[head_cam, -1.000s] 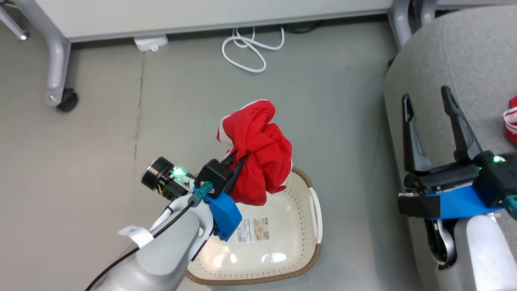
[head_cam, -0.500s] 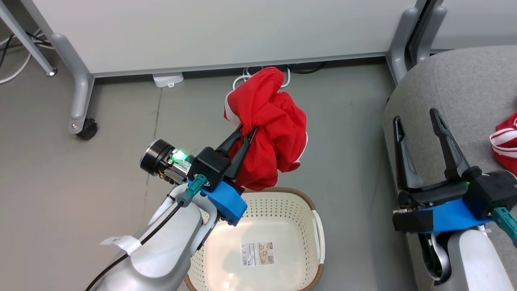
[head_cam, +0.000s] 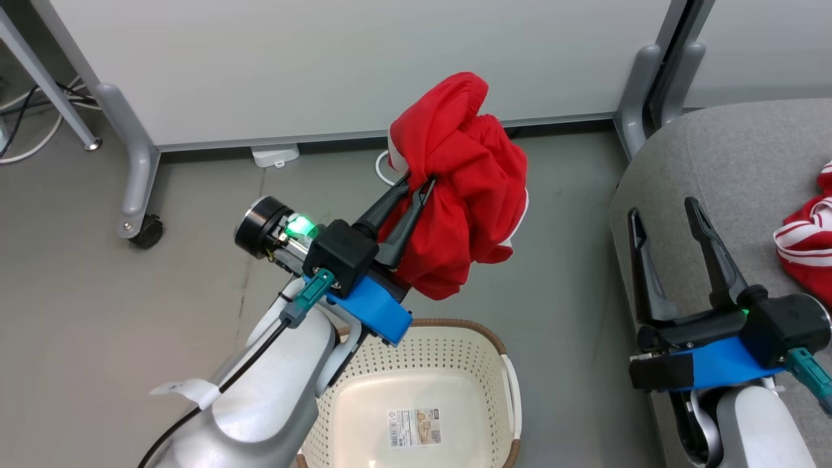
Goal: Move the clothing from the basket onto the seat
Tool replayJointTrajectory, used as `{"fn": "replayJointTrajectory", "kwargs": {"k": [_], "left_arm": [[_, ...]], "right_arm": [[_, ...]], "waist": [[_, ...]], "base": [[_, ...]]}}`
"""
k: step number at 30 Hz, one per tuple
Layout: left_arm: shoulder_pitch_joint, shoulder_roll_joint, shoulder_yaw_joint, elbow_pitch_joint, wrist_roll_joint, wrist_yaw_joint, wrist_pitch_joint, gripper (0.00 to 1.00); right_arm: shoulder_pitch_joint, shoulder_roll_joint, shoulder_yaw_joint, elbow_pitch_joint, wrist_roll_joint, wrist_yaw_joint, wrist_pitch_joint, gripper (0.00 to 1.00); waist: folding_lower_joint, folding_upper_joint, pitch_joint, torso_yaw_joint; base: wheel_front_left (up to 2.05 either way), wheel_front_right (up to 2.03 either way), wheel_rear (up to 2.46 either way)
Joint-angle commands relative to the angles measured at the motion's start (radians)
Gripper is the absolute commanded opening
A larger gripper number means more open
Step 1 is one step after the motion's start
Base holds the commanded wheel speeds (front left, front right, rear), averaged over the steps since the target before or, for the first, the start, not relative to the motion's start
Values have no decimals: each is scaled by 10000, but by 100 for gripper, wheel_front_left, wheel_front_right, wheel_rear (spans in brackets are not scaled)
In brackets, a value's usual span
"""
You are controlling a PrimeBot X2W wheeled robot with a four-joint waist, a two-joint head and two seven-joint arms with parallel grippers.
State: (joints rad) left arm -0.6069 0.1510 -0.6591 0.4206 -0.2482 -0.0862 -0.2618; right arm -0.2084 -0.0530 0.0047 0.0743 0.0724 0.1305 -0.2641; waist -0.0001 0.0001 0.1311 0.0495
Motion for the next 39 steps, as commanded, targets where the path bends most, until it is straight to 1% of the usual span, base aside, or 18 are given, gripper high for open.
{"fn": "replayJointTrajectory", "kwargs": {"k": [1, 9, 15, 19, 25, 39], "left_arm": [[-196, -5, 85, -145, 65, -35, -46, 0], [-265, 22, 145, -240, 175, -123, -46, 0], [-306, -27, 173, -202, 229, -180, -46, 0], [-344, -70, 196, -216, 294, -185, -47, 0], [-403, -196, 142, -328, 385, -223, -47, 0], [-256, -552, -290, -438, 559, -345, -47, 0]], "right_arm": [[142, 22, 0, 26, 52, 5, -3, 100], [272, 30, 204, -13, 238, 5, -3, 100], [265, 26, 968, -149, 387, 5, -3, 100], [168, 26, 1654, -82, 513, 5, -3, 100], [-176, 20, 2529, 338, 571, 5, -3, 100], [-1697, 18, 3381, 1942, 995, 5, -3, 100]], "waist": [[1, -1, -51, 14], [1, -1, -145, 36], [1, -1, -117, 52], [1, -1, -76, 80], [1, -1, -20, 172], [1, -1, 133, 464]], "base": [[0, 0, 0], [0, 0, 0], [0, 0, 0], [0, 0, 0], [0, 0, 0], [0, 0, 0]]}}
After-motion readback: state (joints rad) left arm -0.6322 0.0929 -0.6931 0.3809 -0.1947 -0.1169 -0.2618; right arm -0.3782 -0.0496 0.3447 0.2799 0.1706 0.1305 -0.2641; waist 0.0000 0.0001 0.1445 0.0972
